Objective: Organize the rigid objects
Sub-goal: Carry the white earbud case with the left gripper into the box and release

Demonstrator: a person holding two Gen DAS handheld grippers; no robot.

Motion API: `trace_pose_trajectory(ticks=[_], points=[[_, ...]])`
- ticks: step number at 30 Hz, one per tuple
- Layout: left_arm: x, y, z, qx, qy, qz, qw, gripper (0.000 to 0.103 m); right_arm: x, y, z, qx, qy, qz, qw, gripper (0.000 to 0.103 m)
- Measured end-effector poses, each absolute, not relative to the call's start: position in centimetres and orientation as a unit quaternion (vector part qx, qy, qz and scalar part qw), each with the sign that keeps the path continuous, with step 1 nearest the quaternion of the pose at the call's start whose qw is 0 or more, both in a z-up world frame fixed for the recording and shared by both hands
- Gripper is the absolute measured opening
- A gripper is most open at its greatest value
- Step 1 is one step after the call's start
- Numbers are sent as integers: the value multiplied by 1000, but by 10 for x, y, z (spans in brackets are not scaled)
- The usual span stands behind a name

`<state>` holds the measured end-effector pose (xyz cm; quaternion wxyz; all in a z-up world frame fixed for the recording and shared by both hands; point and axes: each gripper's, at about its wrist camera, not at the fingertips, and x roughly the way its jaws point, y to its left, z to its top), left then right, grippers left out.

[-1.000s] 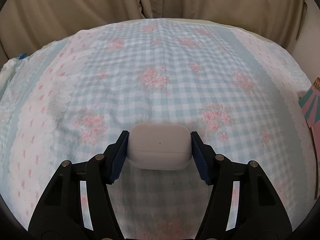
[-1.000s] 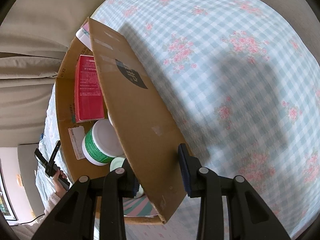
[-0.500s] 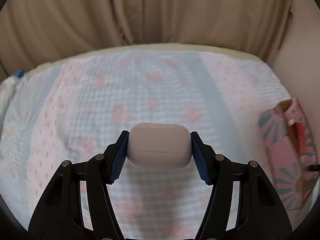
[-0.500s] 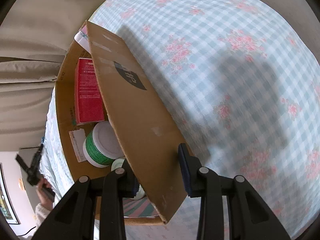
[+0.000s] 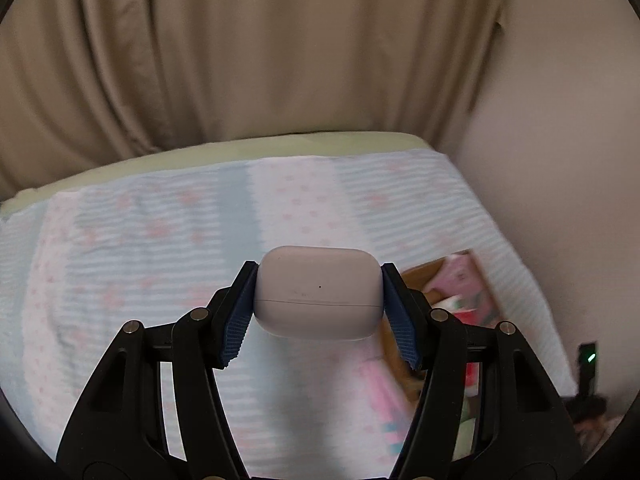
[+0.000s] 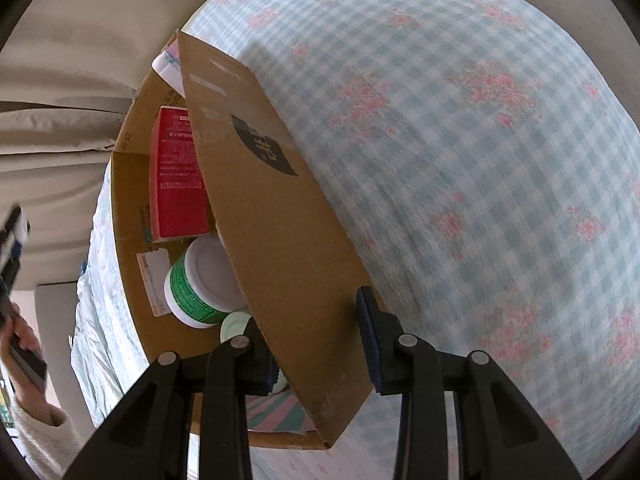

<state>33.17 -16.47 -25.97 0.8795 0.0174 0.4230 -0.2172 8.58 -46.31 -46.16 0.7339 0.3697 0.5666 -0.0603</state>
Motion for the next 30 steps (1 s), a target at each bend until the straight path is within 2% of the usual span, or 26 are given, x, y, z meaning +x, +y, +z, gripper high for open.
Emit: trace_pose_trajectory(ticks=[6,12,21,29,30], points=[[331,-250,-287,13,449,-246,859,58,90,-462,-463,361,573,-49,734,32],[335,-305,-342,14,490,-247,835,58,93,-461,-465,353,575,-35,737,32],[347,-308,-411,12,533,-195,823,58,95,-460,-465,351,577,-33,737,32],[347,-313,-417,34,541,-193,818,58,98,-461,-462,351,580,-32,734,32],[346,-314,-415,40,541,-189,818,60,98,-462,-462,352,581,-32,734,32]])
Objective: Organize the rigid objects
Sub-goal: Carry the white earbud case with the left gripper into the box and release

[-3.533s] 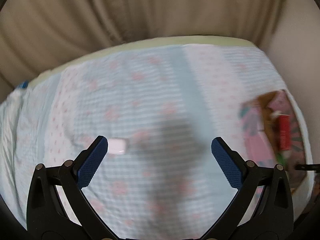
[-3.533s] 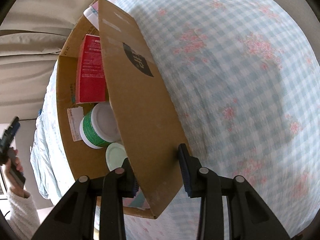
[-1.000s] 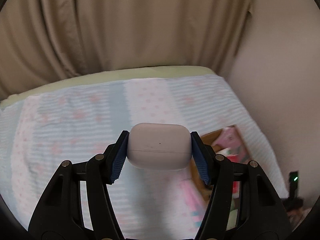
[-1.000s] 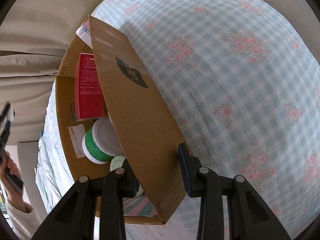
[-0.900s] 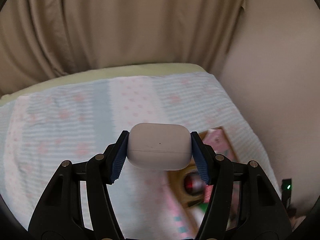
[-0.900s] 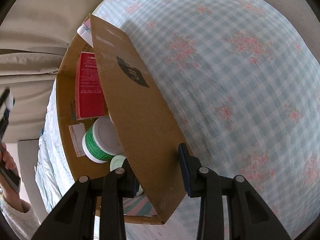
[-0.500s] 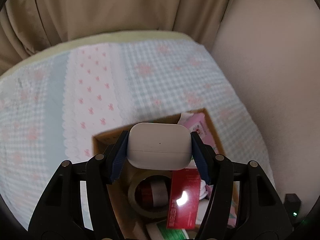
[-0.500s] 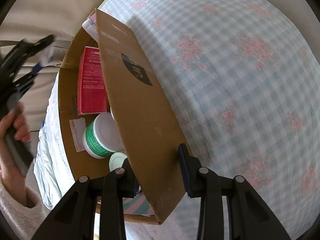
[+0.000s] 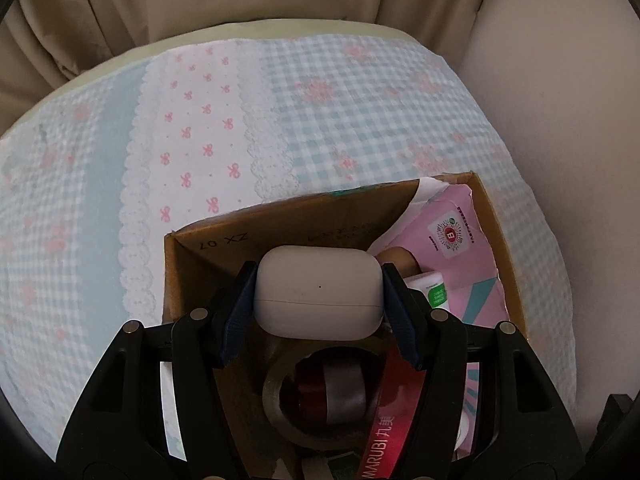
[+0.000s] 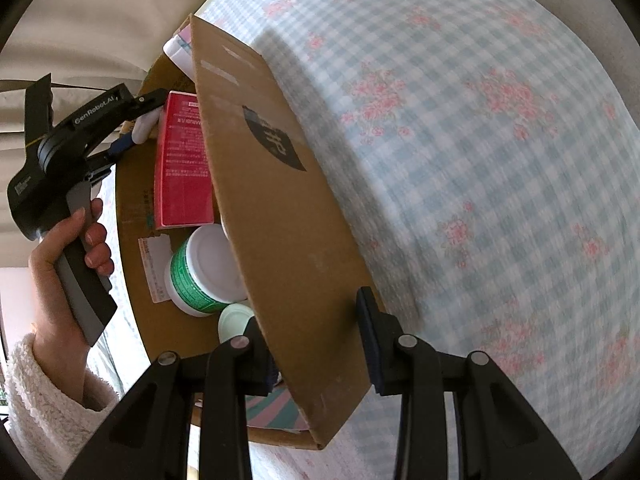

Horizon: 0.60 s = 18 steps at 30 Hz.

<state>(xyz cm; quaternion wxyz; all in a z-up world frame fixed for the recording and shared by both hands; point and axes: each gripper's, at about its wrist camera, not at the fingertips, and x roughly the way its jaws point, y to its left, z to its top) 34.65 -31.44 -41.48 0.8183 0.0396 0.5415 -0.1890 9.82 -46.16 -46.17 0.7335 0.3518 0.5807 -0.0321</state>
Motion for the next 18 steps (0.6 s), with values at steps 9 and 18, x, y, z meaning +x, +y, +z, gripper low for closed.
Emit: trace_pose_trajectory(ticks=[9,18], points=[[339,-324,-397,52,532,-202,821,103,98,-462,-461,353,578,-34,735,32],[333,-314,-390,37,537,-198,819,103,96,-461,-464,351,578,-35,736,32]])
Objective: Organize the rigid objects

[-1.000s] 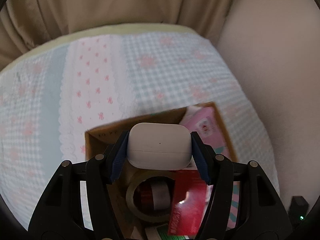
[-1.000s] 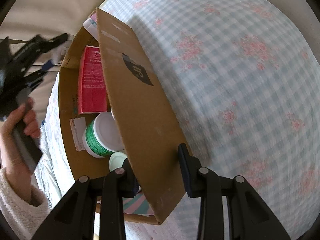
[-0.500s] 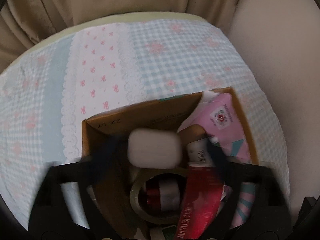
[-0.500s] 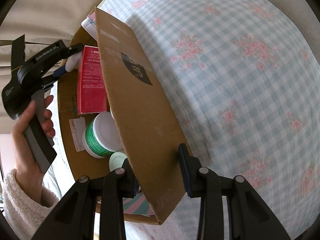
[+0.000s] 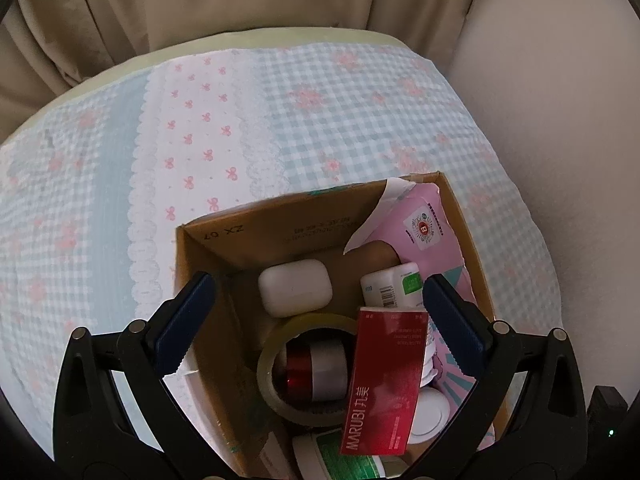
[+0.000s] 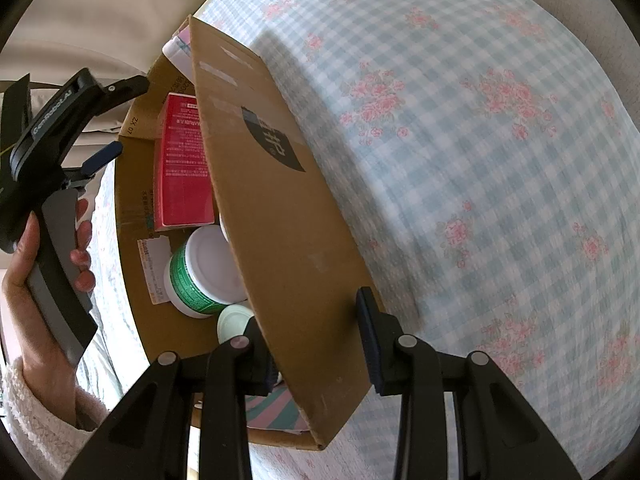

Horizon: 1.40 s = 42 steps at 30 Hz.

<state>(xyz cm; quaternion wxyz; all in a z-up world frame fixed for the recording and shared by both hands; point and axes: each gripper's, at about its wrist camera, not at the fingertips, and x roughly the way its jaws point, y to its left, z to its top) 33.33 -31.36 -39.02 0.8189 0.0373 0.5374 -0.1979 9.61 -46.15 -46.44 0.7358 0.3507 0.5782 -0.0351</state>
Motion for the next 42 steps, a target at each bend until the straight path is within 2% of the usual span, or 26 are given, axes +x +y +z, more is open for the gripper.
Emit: trace_pose_trajectory(ticks=[10,14,16,18,20,29,38,42], points=[[325,-290,-373,20,538,-204,818,103,97,-461,-465,345,579,-44,738,31],[313,-267,-360,12,542,-206,815,103,104,-450,-453,278,603,-73,745,32],[303,-249,-352,1,548,-202,812,103,108,-443,-439,232,607,-97,754,42],[291,-229,-343,-10,555,-198,808,103,110,-442,-428,208,604,-113,761,75],[278,-209,-336,-12,559,-188,808,103,112,-441,-414,190,599,-129,768,94],[214,-116,-269,-11,560,-152,815,103,117,-383,-326,107,575,-110,804,95],[128,-36,-123,-30,490,-112,864,103,64,-276,-166,9,467,-39,883,95],[90,-15,-75,-31,456,-100,884,103,29,-253,-111,15,420,-37,907,103]])
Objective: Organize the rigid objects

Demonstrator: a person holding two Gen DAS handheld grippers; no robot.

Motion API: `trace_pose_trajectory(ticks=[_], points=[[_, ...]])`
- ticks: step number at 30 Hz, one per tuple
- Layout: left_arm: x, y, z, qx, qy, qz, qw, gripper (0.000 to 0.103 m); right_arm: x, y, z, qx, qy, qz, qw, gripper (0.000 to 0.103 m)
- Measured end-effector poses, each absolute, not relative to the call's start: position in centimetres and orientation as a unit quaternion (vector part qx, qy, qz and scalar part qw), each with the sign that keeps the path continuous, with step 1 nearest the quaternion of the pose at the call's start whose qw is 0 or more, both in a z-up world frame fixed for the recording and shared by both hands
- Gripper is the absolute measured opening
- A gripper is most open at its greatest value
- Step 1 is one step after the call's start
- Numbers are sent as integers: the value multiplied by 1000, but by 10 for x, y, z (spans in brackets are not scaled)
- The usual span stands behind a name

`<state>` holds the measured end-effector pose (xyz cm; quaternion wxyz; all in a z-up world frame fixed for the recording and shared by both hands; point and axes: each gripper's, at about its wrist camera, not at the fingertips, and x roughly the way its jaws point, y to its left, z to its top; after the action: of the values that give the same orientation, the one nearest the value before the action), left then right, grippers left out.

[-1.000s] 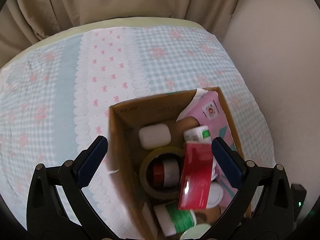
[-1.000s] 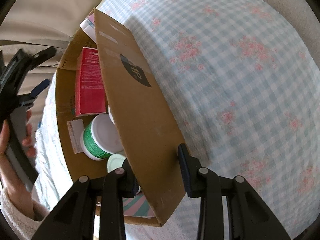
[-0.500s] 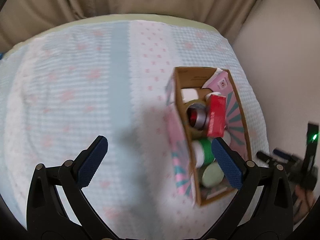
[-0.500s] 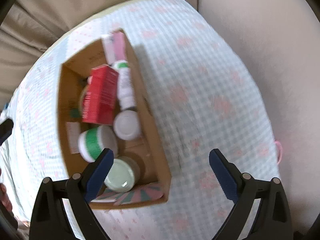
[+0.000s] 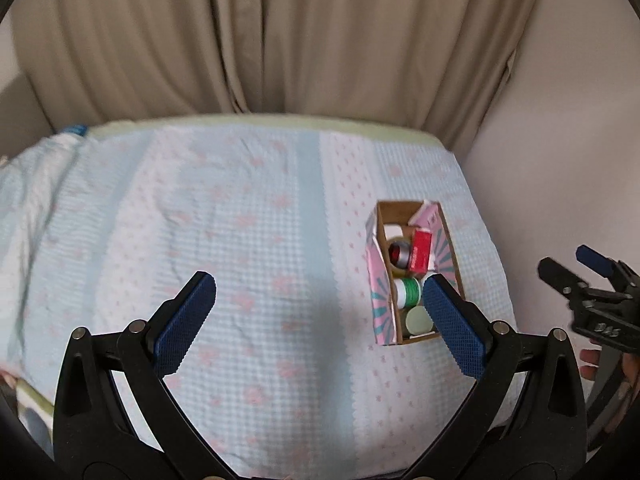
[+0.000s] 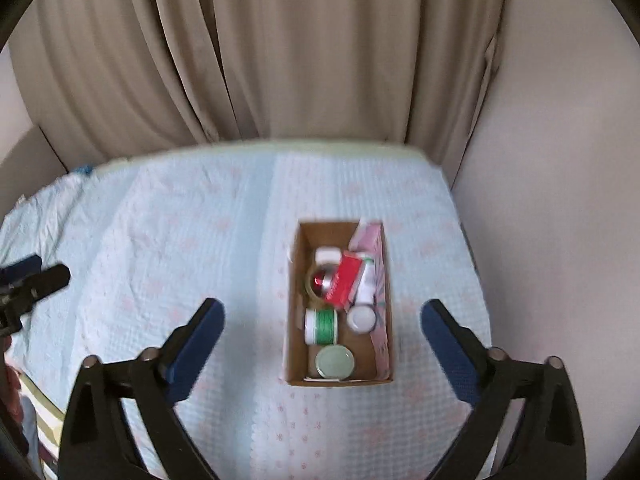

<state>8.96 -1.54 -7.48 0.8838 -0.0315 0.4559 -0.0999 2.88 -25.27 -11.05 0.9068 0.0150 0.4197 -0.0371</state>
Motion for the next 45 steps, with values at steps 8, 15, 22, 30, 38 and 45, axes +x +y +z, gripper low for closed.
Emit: trace_pose_trajectory(ticks=[8,15,22,30,38,45], points=[[29,5,-26,-30,407,-90,909,103,-21,-216,-63,10,380,-27,924,103],[-4,8,-16,-20,380,-83,921,103,-42,-208,-64,8,369,-32,929,103],[-11,3,-17,-24,373,-86,923,103,-49,-208,-57,13,357,-34,933,103],[-12,5,-17,-28,368,-83,926,103,-54,-208,-55,11,353,-40,935,103],[-16,1,-13,-18,360,-83,929,103,-54,-210,-50,14,349,-42,936,103],[-19,0,-9,-14,354,-85,931,103,-54,-208,-47,18,344,-42,938,103]])
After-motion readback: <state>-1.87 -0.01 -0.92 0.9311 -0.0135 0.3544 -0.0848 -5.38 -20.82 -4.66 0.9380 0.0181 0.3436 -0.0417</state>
